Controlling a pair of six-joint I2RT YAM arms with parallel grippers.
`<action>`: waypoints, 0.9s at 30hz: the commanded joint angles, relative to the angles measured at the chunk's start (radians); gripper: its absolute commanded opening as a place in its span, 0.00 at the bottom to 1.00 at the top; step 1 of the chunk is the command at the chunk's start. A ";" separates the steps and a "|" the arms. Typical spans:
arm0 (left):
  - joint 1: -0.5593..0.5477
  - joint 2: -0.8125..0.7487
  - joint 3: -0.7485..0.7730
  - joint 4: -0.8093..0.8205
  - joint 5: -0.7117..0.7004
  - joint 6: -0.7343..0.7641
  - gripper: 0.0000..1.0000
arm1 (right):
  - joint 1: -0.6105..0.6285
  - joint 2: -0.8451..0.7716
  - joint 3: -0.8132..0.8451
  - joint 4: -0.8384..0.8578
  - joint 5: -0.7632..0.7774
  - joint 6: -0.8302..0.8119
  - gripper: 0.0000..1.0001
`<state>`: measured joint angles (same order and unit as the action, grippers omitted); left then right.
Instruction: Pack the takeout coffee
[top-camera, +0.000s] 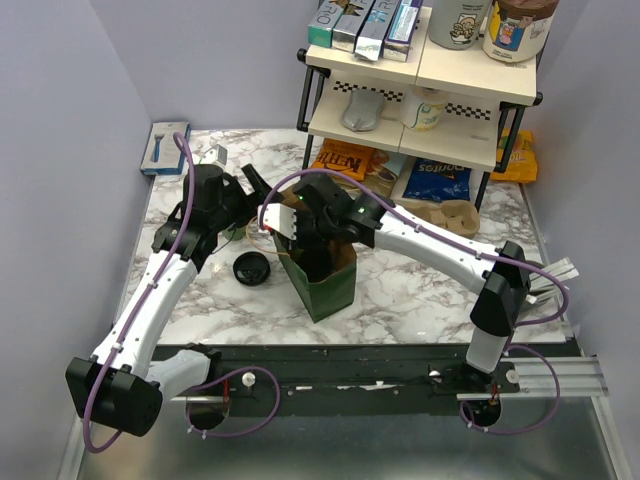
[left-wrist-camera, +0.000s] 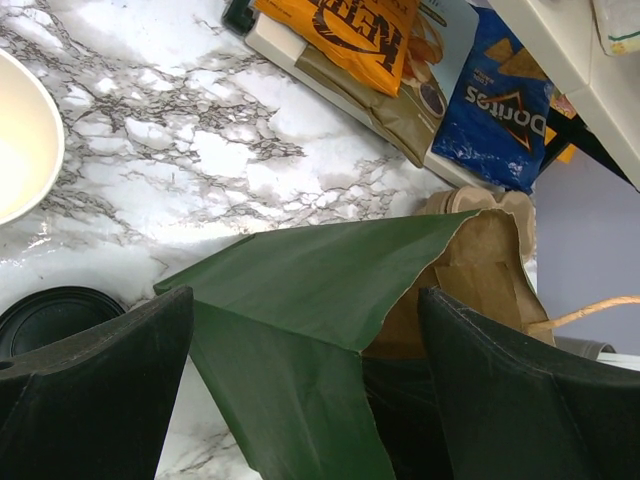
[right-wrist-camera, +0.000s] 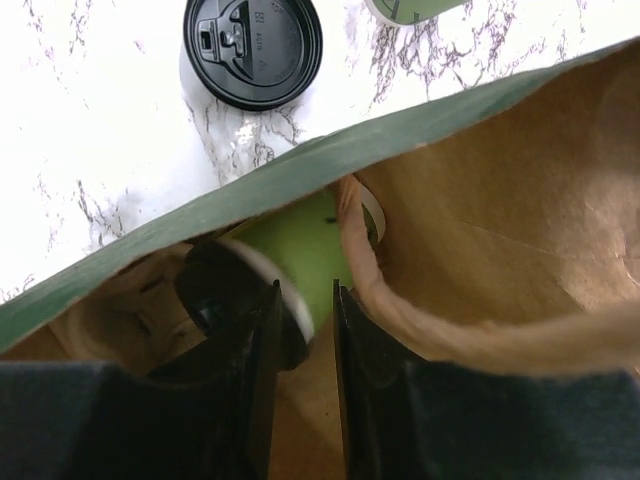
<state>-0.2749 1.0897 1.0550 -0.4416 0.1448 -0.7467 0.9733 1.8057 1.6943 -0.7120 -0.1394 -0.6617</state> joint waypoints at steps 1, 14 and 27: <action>0.002 -0.017 -0.003 0.030 0.052 0.000 0.99 | -0.010 0.001 -0.008 0.000 0.041 0.047 0.36; 0.002 -0.027 -0.004 0.027 0.048 0.003 0.99 | -0.008 -0.023 0.031 0.022 0.075 0.089 0.38; 0.002 -0.017 -0.003 0.030 0.044 0.001 0.99 | -0.010 -0.098 0.054 0.057 0.136 0.169 0.43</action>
<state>-0.2749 1.0870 1.0531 -0.4335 0.1612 -0.7486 0.9730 1.7683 1.7084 -0.6937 -0.0795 -0.5491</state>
